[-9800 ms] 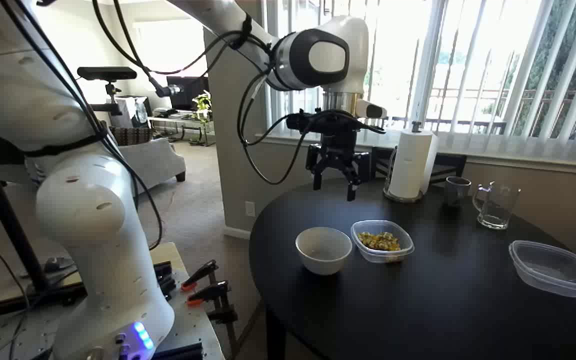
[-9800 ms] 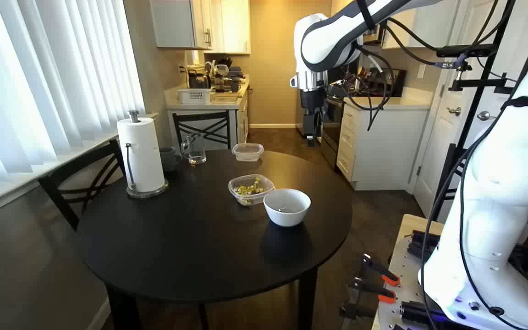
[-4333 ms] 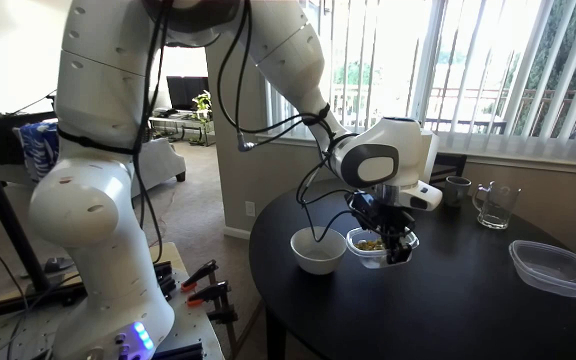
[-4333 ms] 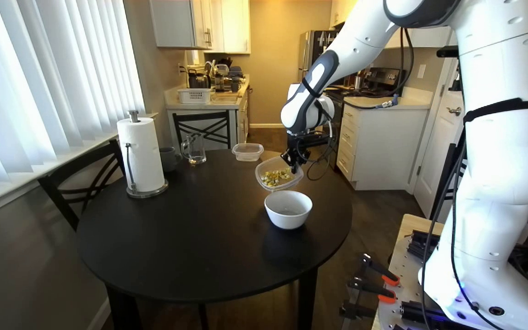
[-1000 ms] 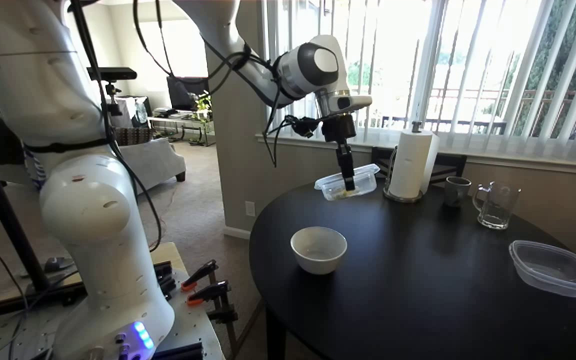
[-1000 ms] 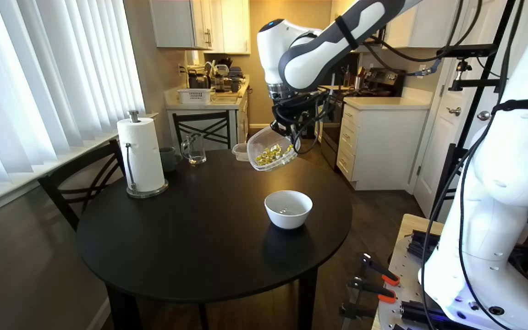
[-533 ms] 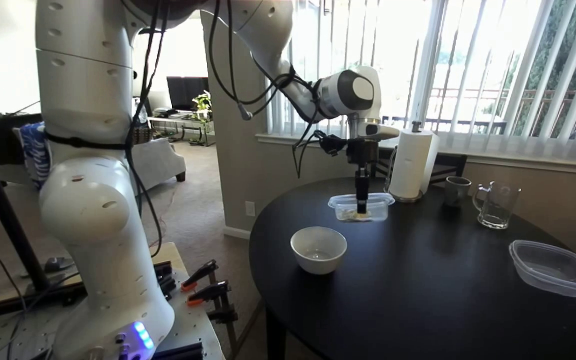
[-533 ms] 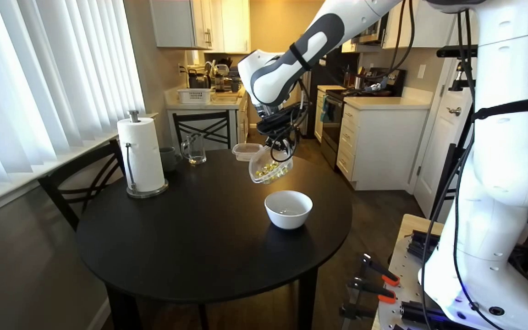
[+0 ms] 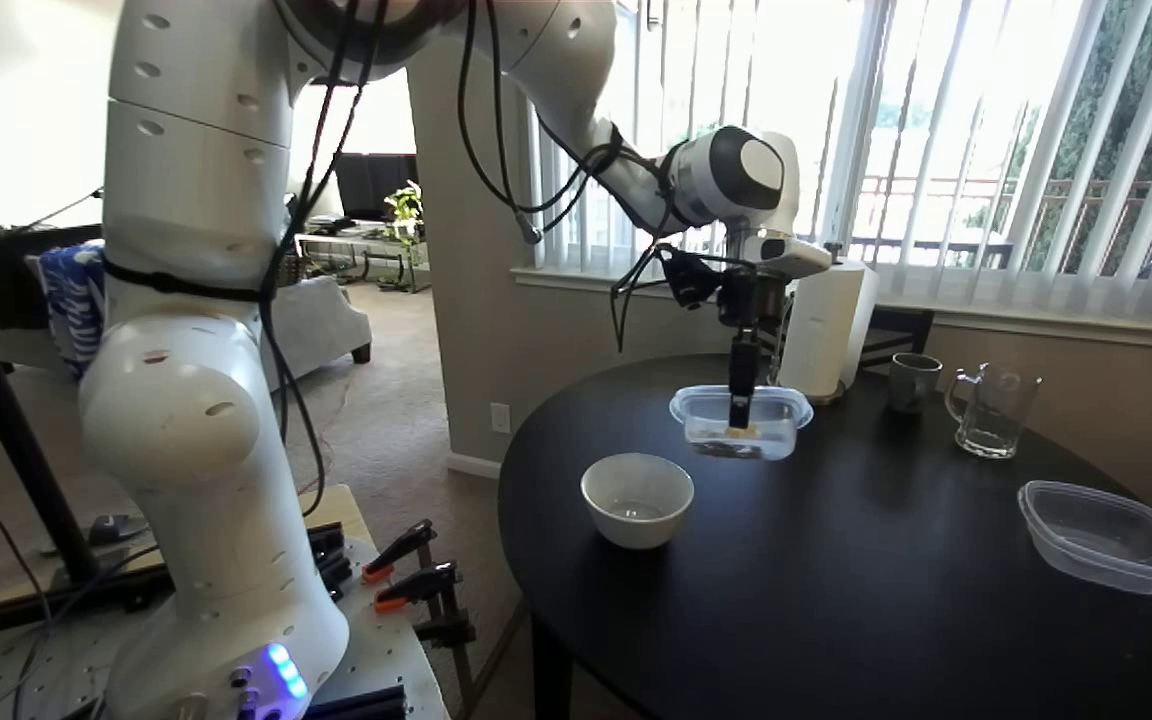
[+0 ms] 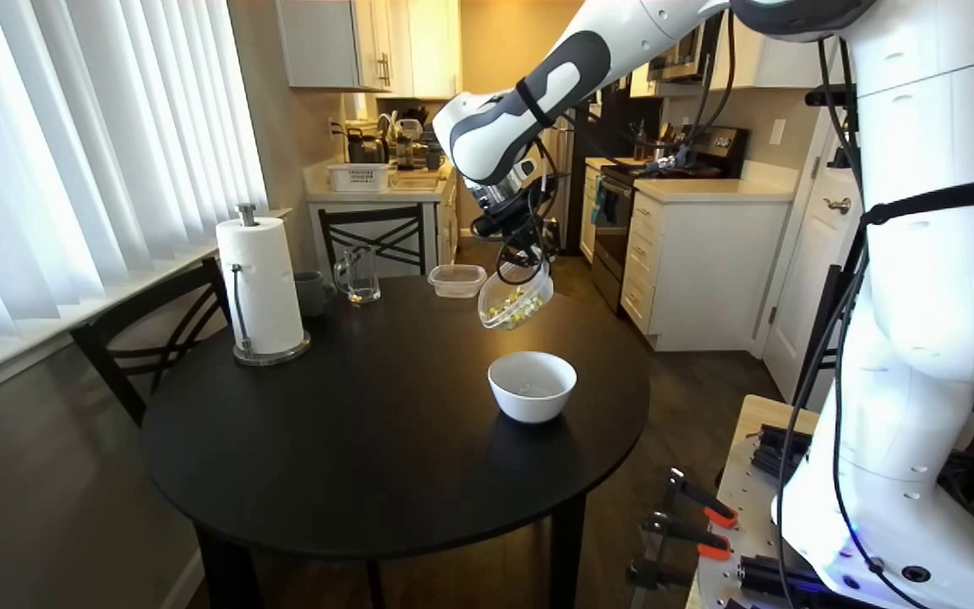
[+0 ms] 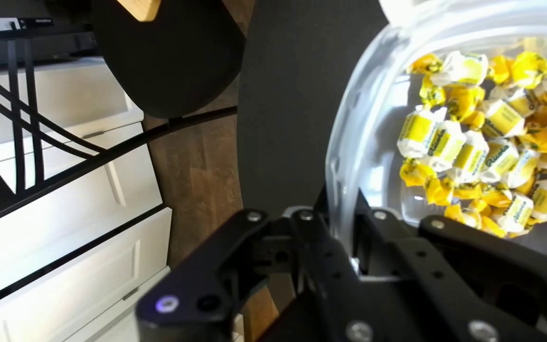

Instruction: Transfer the candy to the white bowl

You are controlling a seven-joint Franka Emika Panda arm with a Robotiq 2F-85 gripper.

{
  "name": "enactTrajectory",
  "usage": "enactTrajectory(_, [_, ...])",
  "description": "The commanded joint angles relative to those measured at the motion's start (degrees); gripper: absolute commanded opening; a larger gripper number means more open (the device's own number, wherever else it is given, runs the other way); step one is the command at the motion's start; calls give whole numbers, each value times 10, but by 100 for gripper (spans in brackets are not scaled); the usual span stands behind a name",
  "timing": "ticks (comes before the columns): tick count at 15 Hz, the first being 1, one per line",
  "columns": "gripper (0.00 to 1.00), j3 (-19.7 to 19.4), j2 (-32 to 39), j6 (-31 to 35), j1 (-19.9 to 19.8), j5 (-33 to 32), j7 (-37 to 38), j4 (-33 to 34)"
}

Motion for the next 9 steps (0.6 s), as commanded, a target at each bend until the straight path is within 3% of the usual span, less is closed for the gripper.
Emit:
enactTrajectory(1, [1,1,7,-8,3,8,-13,12])
enactTrajectory(9, [5,-2,9,-1,6,1,-1,4])
